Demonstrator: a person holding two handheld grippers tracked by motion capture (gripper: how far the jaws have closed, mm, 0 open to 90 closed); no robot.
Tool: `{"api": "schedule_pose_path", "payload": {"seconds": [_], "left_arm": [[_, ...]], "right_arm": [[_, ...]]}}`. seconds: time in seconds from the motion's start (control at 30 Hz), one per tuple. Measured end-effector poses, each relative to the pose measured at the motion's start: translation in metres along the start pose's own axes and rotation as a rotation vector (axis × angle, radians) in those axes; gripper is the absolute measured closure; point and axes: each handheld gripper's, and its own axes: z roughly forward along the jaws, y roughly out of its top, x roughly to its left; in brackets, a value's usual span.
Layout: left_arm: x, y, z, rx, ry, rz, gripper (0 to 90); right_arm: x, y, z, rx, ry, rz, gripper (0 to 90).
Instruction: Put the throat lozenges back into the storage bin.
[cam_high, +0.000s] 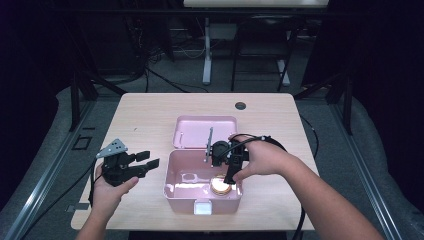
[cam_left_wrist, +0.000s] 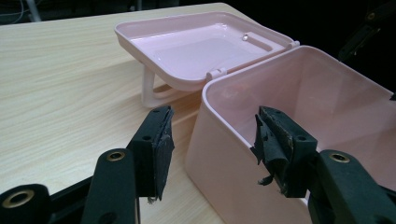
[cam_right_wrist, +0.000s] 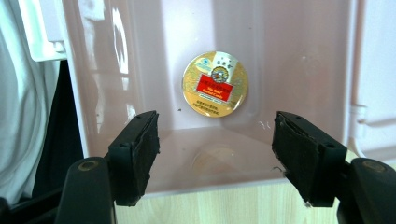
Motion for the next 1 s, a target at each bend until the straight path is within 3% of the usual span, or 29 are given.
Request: {"api": "schedule_pose_path", "payload": {"seconds": [0.53, 0.63, 1.0], "left_arm": [[-0.002, 0.0, 0.001, -0.002, 0.003, -0.009, 46.4], [-0.001, 0.0, 0.001, -0.002, 0.004, -0.001, 46.6], [-0.004, 0.0, 0.001, -0.009, 0.0, 0.002, 47.0]], "right_arm": [[0.0, -0.033, -0.016, -0.134, -0.063, 0.081, 33.6], [-0.001, -0.042, -0.018, -0.185, -0.061, 0.116, 34.5], [0.0, -0.066, -0.018, -0.321, -0.101, 0.168, 33.2]]}}
